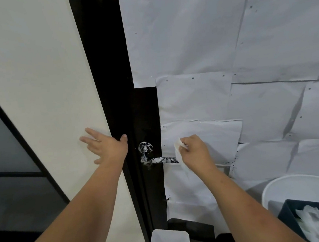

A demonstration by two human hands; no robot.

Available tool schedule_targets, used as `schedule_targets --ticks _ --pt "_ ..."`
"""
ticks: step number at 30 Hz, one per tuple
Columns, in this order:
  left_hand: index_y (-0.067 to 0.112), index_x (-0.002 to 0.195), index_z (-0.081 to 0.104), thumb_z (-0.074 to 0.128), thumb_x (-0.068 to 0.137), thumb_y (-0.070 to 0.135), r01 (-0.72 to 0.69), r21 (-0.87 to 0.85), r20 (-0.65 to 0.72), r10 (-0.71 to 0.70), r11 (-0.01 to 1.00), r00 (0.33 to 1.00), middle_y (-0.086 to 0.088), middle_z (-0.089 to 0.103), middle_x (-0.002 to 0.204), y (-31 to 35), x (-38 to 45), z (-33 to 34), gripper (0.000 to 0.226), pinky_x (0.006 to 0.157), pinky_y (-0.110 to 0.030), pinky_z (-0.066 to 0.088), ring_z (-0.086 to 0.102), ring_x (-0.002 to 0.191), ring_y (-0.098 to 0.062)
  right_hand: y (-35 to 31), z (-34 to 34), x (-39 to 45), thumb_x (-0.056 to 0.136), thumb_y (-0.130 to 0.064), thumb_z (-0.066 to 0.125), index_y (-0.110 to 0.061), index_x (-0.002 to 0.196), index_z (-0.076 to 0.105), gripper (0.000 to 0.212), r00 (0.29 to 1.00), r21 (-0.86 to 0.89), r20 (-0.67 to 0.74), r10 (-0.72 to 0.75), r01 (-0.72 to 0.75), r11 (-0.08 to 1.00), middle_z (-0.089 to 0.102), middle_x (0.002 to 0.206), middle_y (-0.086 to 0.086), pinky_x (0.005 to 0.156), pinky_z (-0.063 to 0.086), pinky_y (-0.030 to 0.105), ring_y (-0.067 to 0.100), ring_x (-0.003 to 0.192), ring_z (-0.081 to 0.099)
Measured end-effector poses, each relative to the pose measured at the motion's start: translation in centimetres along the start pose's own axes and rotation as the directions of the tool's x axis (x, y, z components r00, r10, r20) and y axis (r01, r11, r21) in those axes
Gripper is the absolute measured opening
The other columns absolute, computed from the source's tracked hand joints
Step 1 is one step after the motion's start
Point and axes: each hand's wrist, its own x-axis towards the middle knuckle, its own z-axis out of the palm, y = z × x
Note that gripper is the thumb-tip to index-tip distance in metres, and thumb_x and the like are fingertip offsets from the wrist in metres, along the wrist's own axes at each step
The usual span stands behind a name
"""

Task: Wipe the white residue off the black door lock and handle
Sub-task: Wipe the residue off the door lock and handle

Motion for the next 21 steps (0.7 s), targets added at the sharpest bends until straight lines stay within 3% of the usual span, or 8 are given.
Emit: schedule_targets --ticks 3,7,10,15,18,21 --pt "0.016 0.147 -0.028 0.070 0.084 0.040 -0.019 0.034 0.025 0.018 0.999 1.000 -0.013 -0.029 0.156 0.2 0.8 0.4 0.119 0.109 -0.066 0.020 -0.003 0.148 -0.033 0.2 0.7 0.0 0.095 -0.011 0.050 -0.006 0.127 0.056 0.033 0.999 -0.095 0.039 -0.019 0.022 0.995 0.049 0.121 0.008 0.082 0.031 0.014 0.024 0.106 0.053" --pt "0.014 0.145 -0.031 0.067 0.087 0.032 -0.021 0.013 0.033 0.020 1.000 0.999 -0.015 -0.034 0.154 0.1 1.5 1.4 0.116 0.114 -0.061 0.017 -0.008 0.147 -0.035 1.2 2.6 -0.6 0.093 -0.013 0.051 -0.010 0.115 0.064 0.026 0.987 -0.313 0.146 -0.070 0.113 0.943 0.057 0.113 0.007 0.084 0.045 0.034 0.029 0.102 0.052" --pt "0.014 0.145 -0.031 0.066 0.088 0.030 -0.059 0.036 0.023 0.058 0.998 0.998 -0.017 -0.035 0.153 -0.5 1.7 1.9 0.114 0.114 -0.059 0.018 -0.011 0.147 -0.037 2.0 4.1 -1.4 0.091 -0.004 0.051 -0.005 0.106 0.066 0.022 0.988 -0.360 0.109 -0.112 0.144 0.922 0.058 0.101 0.011 0.074 0.047 0.037 0.031 0.089 0.053" --pt "0.010 0.146 -0.028 0.065 0.089 0.031 -0.121 0.078 0.008 0.120 0.990 0.993 -0.023 -0.032 0.152 -1.2 1.7 2.4 0.111 0.112 -0.059 0.024 -0.010 0.146 -0.041 2.5 5.0 -2.2 0.090 0.000 0.053 0.000 0.097 0.065 0.014 0.999 -0.239 -0.032 -0.014 0.006 0.971 0.048 0.086 0.007 0.062 0.048 0.035 0.027 0.070 0.053" --pt "0.009 0.146 -0.028 0.065 0.089 0.031 -0.142 0.099 0.016 0.141 0.985 0.990 -0.025 -0.031 0.152 -1.5 1.7 2.5 0.111 0.112 -0.059 0.026 -0.012 0.145 -0.042 2.9 4.7 -2.1 0.094 -0.010 0.051 0.000 0.109 0.064 0.022 0.987 -0.122 -0.042 0.155 -0.159 0.980 0.054 0.094 0.008 0.066 0.036 0.023 0.026 0.079 0.055" --pt "0.009 0.145 -0.029 0.063 0.090 0.031 -0.154 0.122 0.038 0.150 0.981 0.988 -0.026 -0.032 0.151 -1.7 1.7 2.5 0.110 0.112 -0.058 0.025 -0.013 0.145 -0.043 3.0 4.5 -2.2 0.095 -0.022 0.053 -0.005 0.119 0.063 0.031 0.950 0.069 -0.040 0.308 -0.305 0.950 0.066 0.110 0.012 0.077 0.038 0.021 0.027 0.101 0.062"
